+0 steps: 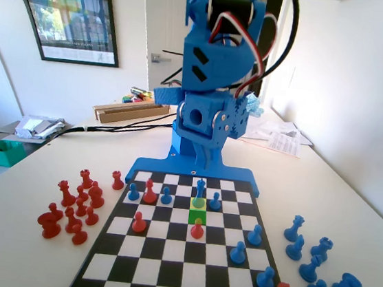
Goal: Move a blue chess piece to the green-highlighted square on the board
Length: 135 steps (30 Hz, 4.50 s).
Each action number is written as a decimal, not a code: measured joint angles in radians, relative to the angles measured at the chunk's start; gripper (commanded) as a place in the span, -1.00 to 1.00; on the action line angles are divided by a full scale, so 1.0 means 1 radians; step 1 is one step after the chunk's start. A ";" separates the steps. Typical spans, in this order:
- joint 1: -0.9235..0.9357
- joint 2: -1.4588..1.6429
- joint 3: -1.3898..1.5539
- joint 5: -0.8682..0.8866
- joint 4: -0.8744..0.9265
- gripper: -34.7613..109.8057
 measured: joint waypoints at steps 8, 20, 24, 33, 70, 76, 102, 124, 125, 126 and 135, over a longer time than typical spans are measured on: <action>-0.012 -0.052 0.067 0.000 -0.110 -0.33; -0.011 -0.095 0.115 -0.009 -0.236 -0.32; -0.012 -0.103 0.135 -0.009 -0.261 -0.32; 0.000 -0.120 0.187 -0.028 -0.330 -0.32; 0.020 -0.123 0.305 -0.054 -0.509 -0.51; 0.020 -0.123 0.282 -0.043 -0.469 -0.51; 0.034 -0.222 0.126 0.034 -0.448 -0.51; 0.034 -0.247 0.135 0.054 -0.543 -0.41; 0.034 -0.247 0.135 0.054 -0.543 -0.41; 0.034 -0.247 0.135 0.054 -0.543 -0.41; 0.034 -0.245 0.183 0.043 -0.561 -0.44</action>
